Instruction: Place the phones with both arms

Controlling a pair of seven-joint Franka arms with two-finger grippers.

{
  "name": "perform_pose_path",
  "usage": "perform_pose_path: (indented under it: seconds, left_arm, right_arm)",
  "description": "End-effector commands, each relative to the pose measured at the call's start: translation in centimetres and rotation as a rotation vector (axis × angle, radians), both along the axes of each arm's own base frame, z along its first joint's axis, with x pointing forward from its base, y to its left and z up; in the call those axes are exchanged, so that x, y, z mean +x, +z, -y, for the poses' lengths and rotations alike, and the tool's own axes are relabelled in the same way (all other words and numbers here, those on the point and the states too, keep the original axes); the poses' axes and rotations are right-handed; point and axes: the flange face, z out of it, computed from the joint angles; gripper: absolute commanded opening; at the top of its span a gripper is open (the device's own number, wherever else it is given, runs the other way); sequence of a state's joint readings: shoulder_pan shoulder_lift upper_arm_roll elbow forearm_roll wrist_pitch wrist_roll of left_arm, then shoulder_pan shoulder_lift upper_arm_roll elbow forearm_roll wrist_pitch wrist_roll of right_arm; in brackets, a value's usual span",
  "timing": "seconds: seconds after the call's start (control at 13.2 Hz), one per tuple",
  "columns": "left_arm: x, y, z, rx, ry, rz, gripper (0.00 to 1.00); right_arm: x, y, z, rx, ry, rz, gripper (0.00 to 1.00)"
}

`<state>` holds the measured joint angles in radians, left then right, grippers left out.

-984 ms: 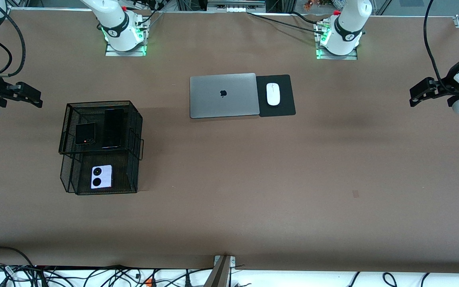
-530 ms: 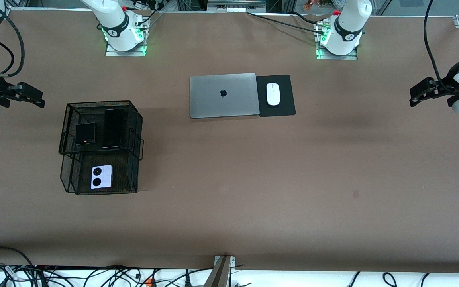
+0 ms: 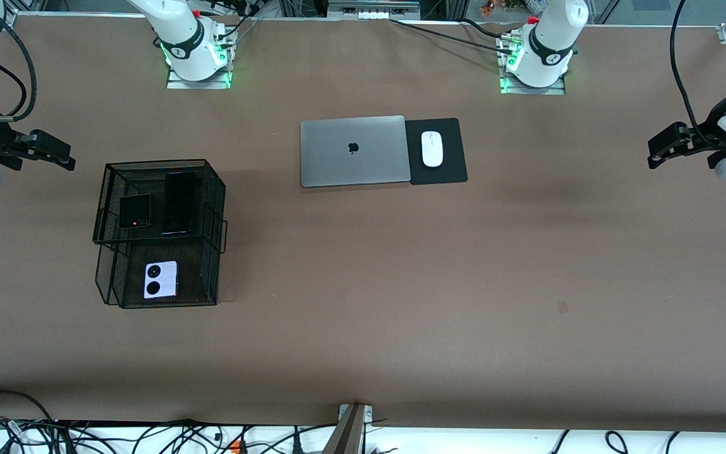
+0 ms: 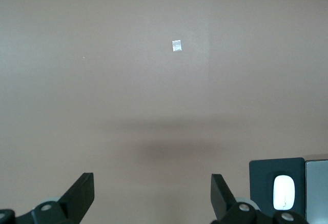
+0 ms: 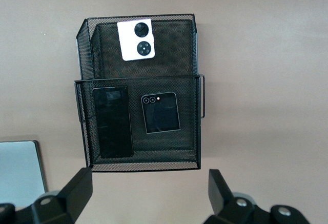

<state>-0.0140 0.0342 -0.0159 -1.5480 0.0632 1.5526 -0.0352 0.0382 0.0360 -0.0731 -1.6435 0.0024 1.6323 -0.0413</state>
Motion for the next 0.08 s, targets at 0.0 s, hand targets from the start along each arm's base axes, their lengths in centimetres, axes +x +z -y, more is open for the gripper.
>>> perform_pose_path:
  seconds: [0.0]
  left_arm:
    - [-0.23,0.81,0.13,-0.009,0.007,0.001,1.0]
  right_arm:
    - [-0.45,0.2,0.21,0.018,-0.016,0.002,1.0]
